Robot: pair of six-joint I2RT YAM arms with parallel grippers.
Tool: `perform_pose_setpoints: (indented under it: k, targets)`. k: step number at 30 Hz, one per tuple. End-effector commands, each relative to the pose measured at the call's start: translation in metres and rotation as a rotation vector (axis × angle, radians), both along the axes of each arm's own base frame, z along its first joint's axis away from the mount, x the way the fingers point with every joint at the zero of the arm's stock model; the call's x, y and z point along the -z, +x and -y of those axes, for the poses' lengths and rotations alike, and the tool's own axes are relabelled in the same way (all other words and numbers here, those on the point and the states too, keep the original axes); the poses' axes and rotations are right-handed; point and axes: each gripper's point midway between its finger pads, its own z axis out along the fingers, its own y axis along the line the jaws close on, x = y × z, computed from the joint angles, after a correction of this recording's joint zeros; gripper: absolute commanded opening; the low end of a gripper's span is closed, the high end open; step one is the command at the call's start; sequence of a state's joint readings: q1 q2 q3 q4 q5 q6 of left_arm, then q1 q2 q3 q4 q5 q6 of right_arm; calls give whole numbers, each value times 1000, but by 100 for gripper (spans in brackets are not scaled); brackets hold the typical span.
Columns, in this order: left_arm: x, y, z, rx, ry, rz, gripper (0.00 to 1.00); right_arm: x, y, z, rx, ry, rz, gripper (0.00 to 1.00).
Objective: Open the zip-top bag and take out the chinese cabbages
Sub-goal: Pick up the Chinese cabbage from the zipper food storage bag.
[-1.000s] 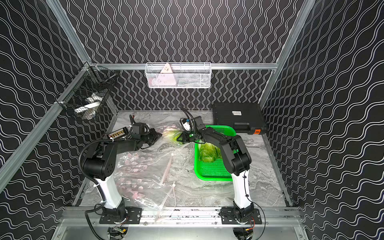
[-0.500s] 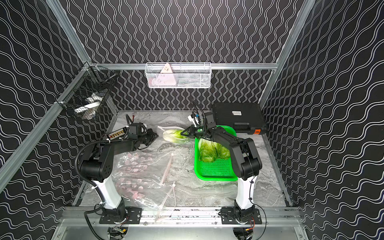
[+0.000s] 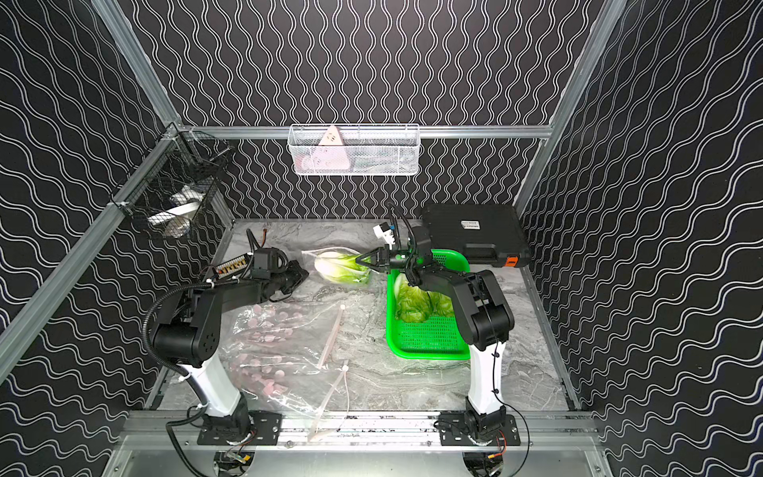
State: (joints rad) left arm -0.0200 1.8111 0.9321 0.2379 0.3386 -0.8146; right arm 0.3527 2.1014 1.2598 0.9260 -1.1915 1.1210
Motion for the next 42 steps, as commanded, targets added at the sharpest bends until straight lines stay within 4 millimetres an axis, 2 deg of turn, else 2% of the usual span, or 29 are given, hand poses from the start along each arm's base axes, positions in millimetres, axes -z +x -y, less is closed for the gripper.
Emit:
perform_pose_setpoints:
  k: [1, 3, 6, 17, 21, 27, 34, 38, 40, 42]
  targets:
    - [10, -5, -13, -44, 47, -31, 0, -54, -3, 6, -38, 195, 111, 0]
    - [12, -6, -10, -40, 29, -27, 0, -52, 1, -2, -51, 200, 120, 0]
    - [14, -7, -5, -21, 3, -26, 0, -60, -5, -15, -91, 206, 171, 0]
    - [7, -8, -6, 1, 39, -25, 0, -79, -9, -15, -105, 107, 281, 0]
    - [9, -9, -5, -2, 37, -29, 0, -98, -14, -14, -111, 117, 325, 0]
    - [10, -9, 6, 18, 6, -19, 0, -131, -13, -12, -122, 258, 395, 0]
    - [11, -12, 20, 53, -10, -13, 0, -130, -13, -43, -157, 256, 473, 0]
    - [9, -12, 26, 74, -17, -10, 0, -122, -9, -52, -163, 224, 473, 0]
    - [4, -11, 30, 89, -36, 11, 23, -114, -8, -55, -173, 203, 467, 0]
    - [-3, -12, 32, 93, -40, 27, 58, -107, -8, -55, -176, 196, 455, 0]
